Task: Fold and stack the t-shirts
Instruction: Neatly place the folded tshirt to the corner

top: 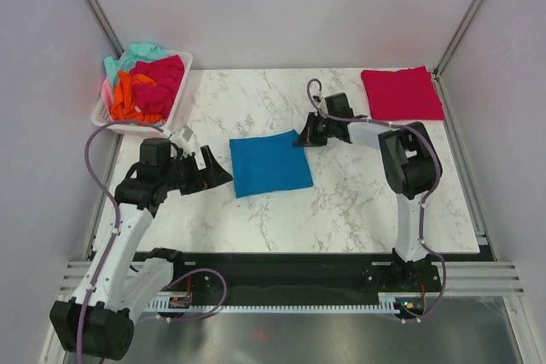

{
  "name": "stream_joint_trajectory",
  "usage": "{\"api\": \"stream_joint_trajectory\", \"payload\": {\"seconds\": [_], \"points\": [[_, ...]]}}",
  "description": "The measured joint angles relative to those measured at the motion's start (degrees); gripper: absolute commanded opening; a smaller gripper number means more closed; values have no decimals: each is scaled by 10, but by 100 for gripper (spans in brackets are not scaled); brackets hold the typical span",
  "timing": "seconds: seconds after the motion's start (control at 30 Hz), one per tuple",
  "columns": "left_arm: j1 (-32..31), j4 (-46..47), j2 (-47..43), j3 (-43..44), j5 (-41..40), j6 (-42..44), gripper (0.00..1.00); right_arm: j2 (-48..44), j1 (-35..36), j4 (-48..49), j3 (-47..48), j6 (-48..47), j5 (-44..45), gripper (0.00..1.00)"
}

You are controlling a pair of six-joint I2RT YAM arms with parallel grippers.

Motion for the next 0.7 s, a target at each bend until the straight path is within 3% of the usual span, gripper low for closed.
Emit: {"api": "stream_joint_trajectory", "payload": {"seconds": [0.17,0.33,0.7], "points": [[-2,11,-43,0,1,0,99,-93,-34,-134,41,-94,87,0],[-3,14,-43,-7,-2,0,100,-156,-101,-199,95,-162,170,0],[-3,16,-42,-9,-7,0,100,-140,-174,-320,291,-271,269,0]]}}
